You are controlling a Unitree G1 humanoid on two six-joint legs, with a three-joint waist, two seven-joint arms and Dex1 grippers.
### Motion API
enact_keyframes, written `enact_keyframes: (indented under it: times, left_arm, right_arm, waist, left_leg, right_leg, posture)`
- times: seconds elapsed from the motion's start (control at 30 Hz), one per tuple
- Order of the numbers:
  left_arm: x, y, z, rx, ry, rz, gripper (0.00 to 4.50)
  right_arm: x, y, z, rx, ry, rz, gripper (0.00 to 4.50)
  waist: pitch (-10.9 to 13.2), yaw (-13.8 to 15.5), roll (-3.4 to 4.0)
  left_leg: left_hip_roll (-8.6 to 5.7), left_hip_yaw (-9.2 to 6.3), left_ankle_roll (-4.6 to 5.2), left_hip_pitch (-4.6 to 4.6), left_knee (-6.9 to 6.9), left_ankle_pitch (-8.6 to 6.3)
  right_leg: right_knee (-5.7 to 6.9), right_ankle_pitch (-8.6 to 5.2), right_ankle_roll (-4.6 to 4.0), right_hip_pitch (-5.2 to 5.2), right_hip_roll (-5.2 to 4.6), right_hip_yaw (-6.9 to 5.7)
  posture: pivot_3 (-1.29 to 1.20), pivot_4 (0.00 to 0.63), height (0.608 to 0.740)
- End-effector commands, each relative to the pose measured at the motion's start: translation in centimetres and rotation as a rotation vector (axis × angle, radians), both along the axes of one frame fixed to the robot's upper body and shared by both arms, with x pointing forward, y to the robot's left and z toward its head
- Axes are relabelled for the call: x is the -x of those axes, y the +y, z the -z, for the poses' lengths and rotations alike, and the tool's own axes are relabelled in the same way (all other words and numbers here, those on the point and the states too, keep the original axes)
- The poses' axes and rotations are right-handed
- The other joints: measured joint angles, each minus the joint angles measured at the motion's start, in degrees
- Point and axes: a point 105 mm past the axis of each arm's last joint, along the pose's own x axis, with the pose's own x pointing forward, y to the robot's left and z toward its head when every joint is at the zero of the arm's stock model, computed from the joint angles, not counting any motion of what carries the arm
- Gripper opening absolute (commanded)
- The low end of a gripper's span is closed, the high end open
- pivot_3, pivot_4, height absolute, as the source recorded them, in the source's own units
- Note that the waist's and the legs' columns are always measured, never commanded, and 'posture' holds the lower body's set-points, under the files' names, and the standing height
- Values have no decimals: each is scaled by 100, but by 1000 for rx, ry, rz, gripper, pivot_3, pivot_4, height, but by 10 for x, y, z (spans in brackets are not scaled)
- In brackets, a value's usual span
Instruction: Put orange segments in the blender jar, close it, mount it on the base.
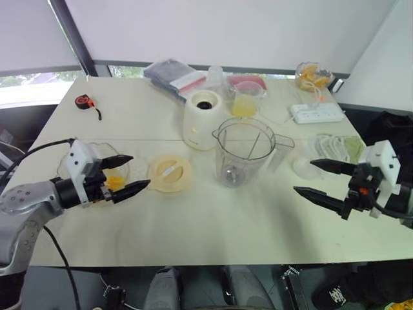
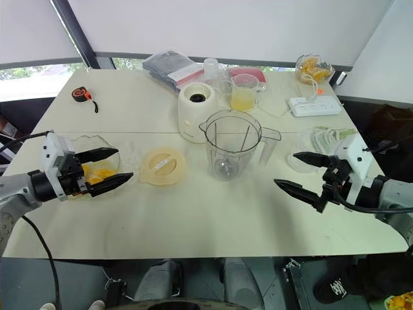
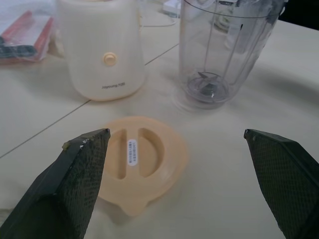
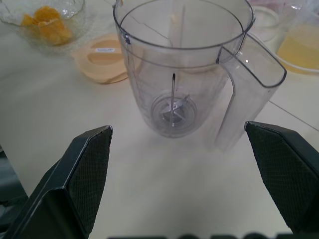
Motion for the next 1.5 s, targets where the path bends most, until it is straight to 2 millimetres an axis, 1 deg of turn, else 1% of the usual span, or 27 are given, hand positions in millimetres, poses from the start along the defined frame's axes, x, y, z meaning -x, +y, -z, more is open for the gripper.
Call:
enact_keyframes:
  times: [0.03,0.33,0.5,0.83,1.13,1.2,1.33,1.43,1.5]
  left_arm:
    - [2,-3,-14,-3,-50,14,4500]
    - [3,-6,-14,6,-54,15,4500]
    - [1,-5,-13,4,-47,0,4500]
    - [-2,-8,-13,5,-31,6,4500]
    - [-9,-8,-13,-41,-36,17,4500]
    - [-16,-1,-17,-85,-32,-8,4500]
    - [-32,17,-40,-148,-61,-22,4500]
    - [-43,32,-56,-228,-92,-1,4500]
    - [-48,41,-61,-292,-90,30,4500]
  right_arm:
    - [0,1,-14,9,-53,-5,4460]
    - [-1,1,-14,4,-53,0,4460]
    - [-2,2,-14,3,-57,1,4460]
    - [-7,1,-15,-2,-79,22,4460]
    - [-10,4,-14,-18,-84,27,4460]
    - [-10,5,-11,-22,-77,27,4460]
    - [-12,9,-5,-32,-71,26,4460]
    - [-14,11,1,-40,-70,28,4460]
    - [-15,13,3,-45,-73,29,4460]
  waist:
    - [1,1,1]
    - [3,0,1]
    - [3,-1,2]
    - [4,0,1]
    - [4,0,1]
    - [6,1,-2]
    - [8,2,0]
    - [10,-1,-2]
    - [14,-5,5]
  left_leg:
    - [0,-1,0,0,0,0]
    - [-1,-5,1,0,3,0]
    - [-1,-5,1,0,3,0]
    - [-1,-5,1,0,3,0]
    - [-2,-5,2,0,3,0]
    - [-2,-6,1,0,3,0]
    - [-3,-8,2,1,3,0]
    - [-4,-7,2,-1,3,0]
    - [-4,-1,2,-1,2,0]
  right_leg:
    - [0,0,0,0,0,-2]
    - [2,-1,2,1,3,-5]
    - [2,-1,1,1,3,-5]
    - [2,-1,1,1,3,-5]
    - [2,0,0,1,3,-5]
    - [3,0,1,1,4,-5]
    - [5,-1,2,0,6,-7]
    - [4,-1,1,-1,7,-7]
    - [4,0,0,-4,7,-6]
  posture:
    - [0,150,740]
    - [0,150,740]
    - [0,150,740]
    - [0,150,740]
    - [0,150,740]
    - [0,150,740]
    - [0,150,740]
    - [0,150,740]
    - [0,150,740]
